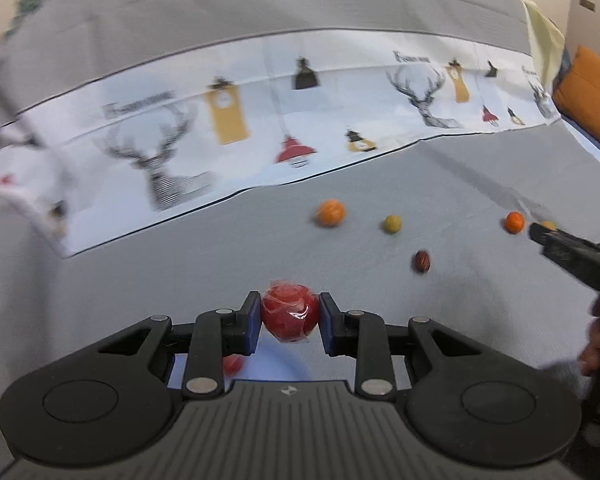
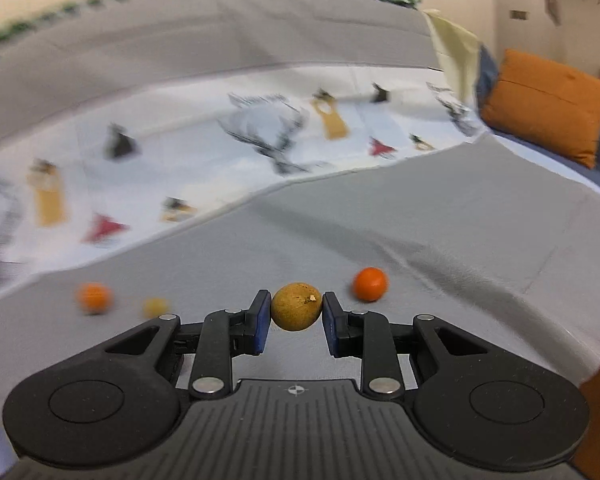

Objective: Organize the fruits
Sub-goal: 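Grasp a red fruit with the left tool while the right tool grasps a yellow fruit, then carry both fruits over the blue plate and open both tools to release them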

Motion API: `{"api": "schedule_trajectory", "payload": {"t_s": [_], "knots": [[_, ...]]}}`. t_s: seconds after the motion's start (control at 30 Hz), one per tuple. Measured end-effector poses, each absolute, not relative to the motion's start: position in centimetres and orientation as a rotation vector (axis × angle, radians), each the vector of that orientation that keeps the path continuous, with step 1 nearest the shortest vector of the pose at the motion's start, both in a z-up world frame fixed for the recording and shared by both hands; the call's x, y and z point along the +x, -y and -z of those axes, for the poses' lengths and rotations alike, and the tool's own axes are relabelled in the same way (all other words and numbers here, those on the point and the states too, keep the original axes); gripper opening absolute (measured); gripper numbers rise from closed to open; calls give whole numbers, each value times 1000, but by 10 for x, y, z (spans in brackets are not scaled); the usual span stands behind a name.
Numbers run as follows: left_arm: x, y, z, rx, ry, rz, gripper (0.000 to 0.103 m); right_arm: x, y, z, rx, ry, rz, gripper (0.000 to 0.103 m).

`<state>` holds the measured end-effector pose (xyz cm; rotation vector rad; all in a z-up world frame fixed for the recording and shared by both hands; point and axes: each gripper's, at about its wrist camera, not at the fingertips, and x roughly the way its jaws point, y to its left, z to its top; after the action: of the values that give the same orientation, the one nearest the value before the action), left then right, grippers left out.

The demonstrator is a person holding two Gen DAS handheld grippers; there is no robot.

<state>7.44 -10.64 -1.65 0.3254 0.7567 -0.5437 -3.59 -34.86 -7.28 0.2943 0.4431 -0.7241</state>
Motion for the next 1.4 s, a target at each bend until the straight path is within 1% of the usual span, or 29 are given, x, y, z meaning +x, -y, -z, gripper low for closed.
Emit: {"api": "schedule_trajectory", "payload": {"t_s": [0.13,0.33,0.47,0.63,0.87,1.1,1.4], "knots": [[28,49,-8,322,-754,462,33,-92,294,34,275,-464,537,29],[-35,-21,-26,256,-765,368,33,-151,219,5,228,-500,352,29],[-69,-48,-33,201,-765,359,33,-172,176,-13,179,-482,250,29],[-104,-63,-37,169,-743,378,33,-196,136,-33,85,-420,149,29],[-130,-79,-52,126,-679,384,33,-220,108,-44,20,-395,95,29],[-137,-84,-58,107,-660,379,33,-225,104,-47,12,-383,93,29],[-131,-83,-55,113,-678,377,33,-222,105,-44,16,-398,89,29]]}}
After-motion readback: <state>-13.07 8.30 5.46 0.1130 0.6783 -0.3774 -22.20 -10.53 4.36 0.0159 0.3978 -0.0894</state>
